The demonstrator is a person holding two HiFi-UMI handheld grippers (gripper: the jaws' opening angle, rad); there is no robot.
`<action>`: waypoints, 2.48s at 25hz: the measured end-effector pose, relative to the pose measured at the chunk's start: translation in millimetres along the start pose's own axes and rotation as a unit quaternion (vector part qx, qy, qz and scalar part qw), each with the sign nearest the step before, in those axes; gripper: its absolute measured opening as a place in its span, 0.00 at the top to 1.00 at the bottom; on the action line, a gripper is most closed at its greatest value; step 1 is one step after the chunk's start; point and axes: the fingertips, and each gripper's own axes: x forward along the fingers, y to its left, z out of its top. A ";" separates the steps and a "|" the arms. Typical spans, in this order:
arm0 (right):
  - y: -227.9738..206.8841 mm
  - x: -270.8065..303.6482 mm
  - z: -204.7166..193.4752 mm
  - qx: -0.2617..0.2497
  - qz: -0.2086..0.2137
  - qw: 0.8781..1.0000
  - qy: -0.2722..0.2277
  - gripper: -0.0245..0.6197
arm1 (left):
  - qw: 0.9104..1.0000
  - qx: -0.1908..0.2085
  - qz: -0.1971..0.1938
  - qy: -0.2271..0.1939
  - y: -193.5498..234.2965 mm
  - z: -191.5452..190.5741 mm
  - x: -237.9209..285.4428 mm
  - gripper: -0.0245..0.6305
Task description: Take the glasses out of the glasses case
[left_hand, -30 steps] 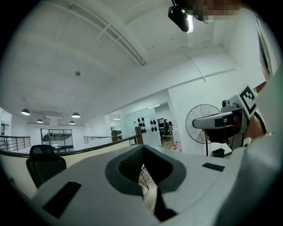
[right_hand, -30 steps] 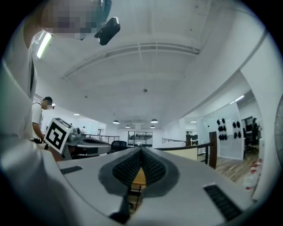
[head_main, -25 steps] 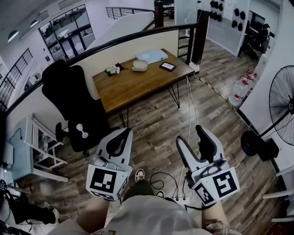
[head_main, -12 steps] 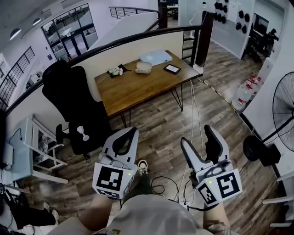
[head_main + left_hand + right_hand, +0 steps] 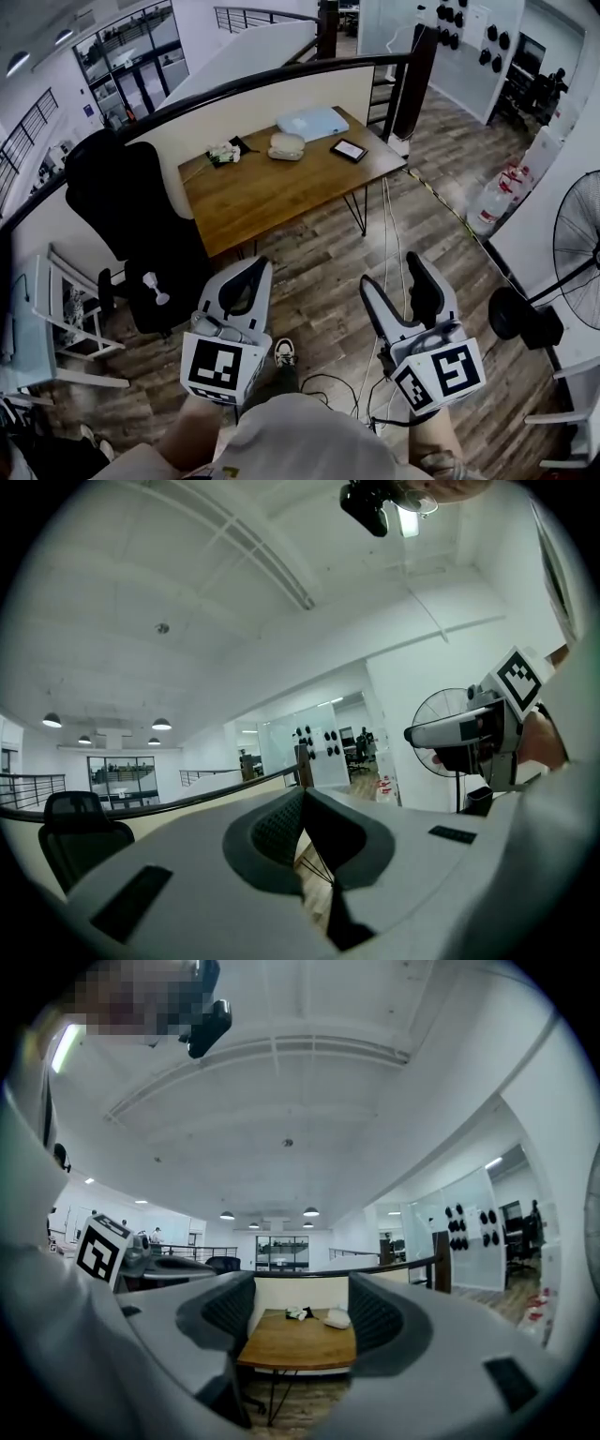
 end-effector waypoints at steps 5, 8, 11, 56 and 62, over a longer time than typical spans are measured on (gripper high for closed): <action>-0.3 66.1 -2.8 -0.002 0.009 1.000 0.017 0.47 | 1.000 -0.007 -0.003 0.008 47.0 -9.2 39.7 0.96; 4.9 110.0 -3.9 -0.006 0.017 1.000 0.024 0.47 | 1.000 -0.010 0.000 0.010 82.4 -13.9 59.7 0.96; 10.0 154.9 -2.8 -0.011 0.024 0.999 0.030 0.47 | 1.000 -0.014 0.003 0.013 119.1 -18.4 79.1 0.96; -213.3 567.8 -68.0 0.020 0.174 0.981 0.078 0.48 | 0.989 0.001 0.114 0.091 297.6 -76.6 476.5 0.96; -248.2 612.6 -77.0 0.030 0.212 0.973 0.087 0.48 | 0.984 0.004 0.143 0.108 307.5 -84.8 521.8 0.96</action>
